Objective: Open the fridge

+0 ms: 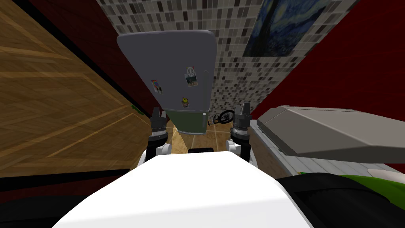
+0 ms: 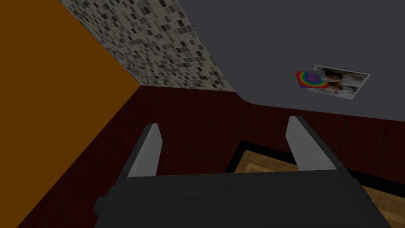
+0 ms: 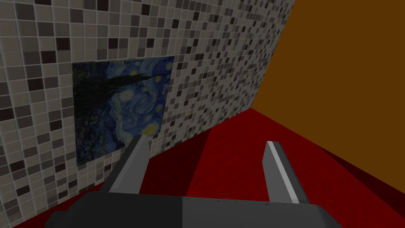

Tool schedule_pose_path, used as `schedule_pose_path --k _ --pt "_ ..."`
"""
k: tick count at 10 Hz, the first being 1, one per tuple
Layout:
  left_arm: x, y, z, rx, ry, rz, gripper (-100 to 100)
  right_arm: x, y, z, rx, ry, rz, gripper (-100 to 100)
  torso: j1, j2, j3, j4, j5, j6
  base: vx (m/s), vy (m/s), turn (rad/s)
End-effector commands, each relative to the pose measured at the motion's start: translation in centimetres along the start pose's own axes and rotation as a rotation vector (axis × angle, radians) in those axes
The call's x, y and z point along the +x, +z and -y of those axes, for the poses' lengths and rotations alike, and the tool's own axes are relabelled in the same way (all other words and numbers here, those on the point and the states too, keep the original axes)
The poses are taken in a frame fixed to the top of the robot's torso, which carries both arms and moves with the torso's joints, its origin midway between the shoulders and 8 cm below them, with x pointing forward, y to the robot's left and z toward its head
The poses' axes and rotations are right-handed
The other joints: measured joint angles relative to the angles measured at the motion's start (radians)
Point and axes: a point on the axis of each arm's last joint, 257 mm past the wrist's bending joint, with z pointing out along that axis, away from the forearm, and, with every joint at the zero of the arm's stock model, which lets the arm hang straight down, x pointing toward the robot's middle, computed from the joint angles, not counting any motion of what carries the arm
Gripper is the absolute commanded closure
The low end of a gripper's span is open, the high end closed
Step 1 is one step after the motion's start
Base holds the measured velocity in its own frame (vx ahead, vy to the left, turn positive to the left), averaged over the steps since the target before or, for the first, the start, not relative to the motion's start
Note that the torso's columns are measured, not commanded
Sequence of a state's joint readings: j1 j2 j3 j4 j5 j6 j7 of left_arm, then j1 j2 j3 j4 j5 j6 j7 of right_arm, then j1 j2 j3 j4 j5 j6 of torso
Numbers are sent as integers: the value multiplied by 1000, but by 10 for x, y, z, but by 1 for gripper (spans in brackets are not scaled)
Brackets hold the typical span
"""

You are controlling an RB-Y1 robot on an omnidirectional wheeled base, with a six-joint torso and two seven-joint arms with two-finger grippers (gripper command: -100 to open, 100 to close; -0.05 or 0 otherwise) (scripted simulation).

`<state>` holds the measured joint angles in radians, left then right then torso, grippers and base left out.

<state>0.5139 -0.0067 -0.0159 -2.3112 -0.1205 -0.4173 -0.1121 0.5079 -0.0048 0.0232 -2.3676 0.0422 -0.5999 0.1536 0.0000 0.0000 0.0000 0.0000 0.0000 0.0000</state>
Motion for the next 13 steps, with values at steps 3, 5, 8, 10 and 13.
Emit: schedule_pose_path --k 3,5,8,10,13 --pt "0 0 0 0 0 0 0 0 0 0 0 0 0 0 0 175 -351 176 0 0 0 0 0" --pt "0 0 0 0 0 0 0 0 0 0 0 0 0 0 0 322 -644 322 0 0 0 0 0" --pt "0 0 0 0 0 0 0 0 0 0 0 0 0 0 0 544 -1087 544 0 0 0 0 0" --pt "5 -1 -1 5 13 -33 -100 0 0 0 0 0 0 0 0 691 -1382 691 0 0 8 -6 -3" --pt "15 -4 -8 12 37 -95 -100 0 0 0 0 0 0 0 -1 736 -1476 736 0 0 32 -36 -11"
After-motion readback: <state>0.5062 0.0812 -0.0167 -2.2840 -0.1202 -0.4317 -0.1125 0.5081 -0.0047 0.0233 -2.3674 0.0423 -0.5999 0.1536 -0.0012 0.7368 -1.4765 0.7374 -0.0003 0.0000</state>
